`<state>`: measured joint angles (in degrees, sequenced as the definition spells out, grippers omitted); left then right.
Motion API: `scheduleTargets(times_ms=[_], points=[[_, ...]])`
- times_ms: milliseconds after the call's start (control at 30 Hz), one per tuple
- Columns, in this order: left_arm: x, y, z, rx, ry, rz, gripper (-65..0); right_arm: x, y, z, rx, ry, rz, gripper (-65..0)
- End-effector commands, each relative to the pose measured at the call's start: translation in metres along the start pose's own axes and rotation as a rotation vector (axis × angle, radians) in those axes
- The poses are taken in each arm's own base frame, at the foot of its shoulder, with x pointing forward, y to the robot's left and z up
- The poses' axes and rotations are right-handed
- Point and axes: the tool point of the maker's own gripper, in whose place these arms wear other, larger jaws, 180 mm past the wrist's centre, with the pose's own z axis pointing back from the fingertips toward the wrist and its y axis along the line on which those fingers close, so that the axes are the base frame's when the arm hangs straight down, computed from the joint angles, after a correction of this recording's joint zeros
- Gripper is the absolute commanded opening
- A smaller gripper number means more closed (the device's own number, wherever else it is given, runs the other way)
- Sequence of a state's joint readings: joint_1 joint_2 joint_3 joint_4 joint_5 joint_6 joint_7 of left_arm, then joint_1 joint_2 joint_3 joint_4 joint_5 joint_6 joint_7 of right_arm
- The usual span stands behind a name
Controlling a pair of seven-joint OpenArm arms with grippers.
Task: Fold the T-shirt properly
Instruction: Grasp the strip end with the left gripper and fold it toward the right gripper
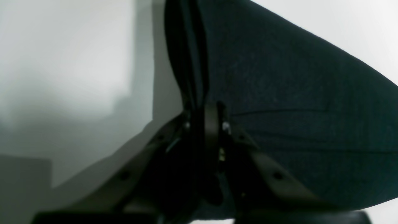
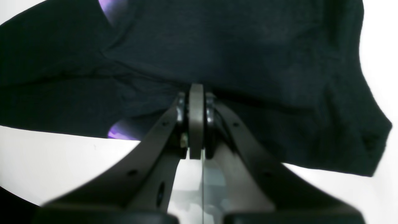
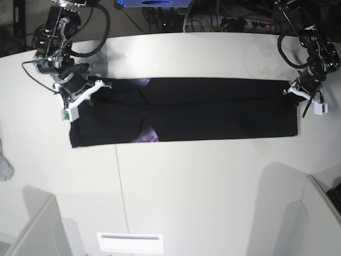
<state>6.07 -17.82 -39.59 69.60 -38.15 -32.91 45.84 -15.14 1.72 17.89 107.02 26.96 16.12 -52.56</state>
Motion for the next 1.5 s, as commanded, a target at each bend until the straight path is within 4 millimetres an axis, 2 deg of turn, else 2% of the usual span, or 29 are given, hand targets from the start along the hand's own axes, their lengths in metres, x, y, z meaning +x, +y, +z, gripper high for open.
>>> scheduleTargets(times_ms=[0,200,300,433,567,633,833,967,1100,1300,1467], points=[[0.007,0.013,0.007,0.042,0.012,-0.029,-65.0,0.01,0.001,0.004,0.007,-0.039,0.012,-65.0],[0.028,0.023,0.016,0.065,-0.069,-0.06,-65.0,0.005,0.001,0.005,0.007,-0.03,0.011,-65.0],[0.029,0.034,0.025,0.091,-0.082,-0.082,-65.0,0.004,0.001,0.007,0.01,-0.033,0.007,-65.0],[0.03,0.034,0.036,0.1,-0.08,-0.128,-65.0,0.007,0.015,0.011,0.111,-0.062,-0.062,-65.0],[0.039,0.019,0.051,0.109,-0.095,-0.246,-65.0,0.013,0.014,0.017,0.157,-0.096,-0.131,-65.0],[0.037,0.01,0.055,0.131,-0.088,-0.319,-65.0,0.014,0.014,0.017,0.158,-0.098,-0.133,-65.0],[0.029,-0.034,0.063,0.19,-0.098,-0.513,-65.0,0.013,0.013,0.017,0.156,-0.095,-0.134,-65.0],[0.019,-0.075,0.06,0.158,-0.089,-0.63,-65.0,0.013,0.013,0.017,0.156,-0.094,-0.135,-65.0],[0.004,-0.106,0.052,0.095,-0.068,-0.687,-65.0,0.012,0.012,0.017,0.156,-0.093,-0.135,-65.0],[-0.014,-0.134,0.042,0.014,-0.051,-0.69,-65.0,0.011,0.012,0.017,0.155,-0.091,-0.136,-65.0],[-0.023,-0.145,0.037,-0.013,-0.035,-0.674,-65.0,0.011,0.012,0.017,0.154,-0.091,-0.135,-65.0]])
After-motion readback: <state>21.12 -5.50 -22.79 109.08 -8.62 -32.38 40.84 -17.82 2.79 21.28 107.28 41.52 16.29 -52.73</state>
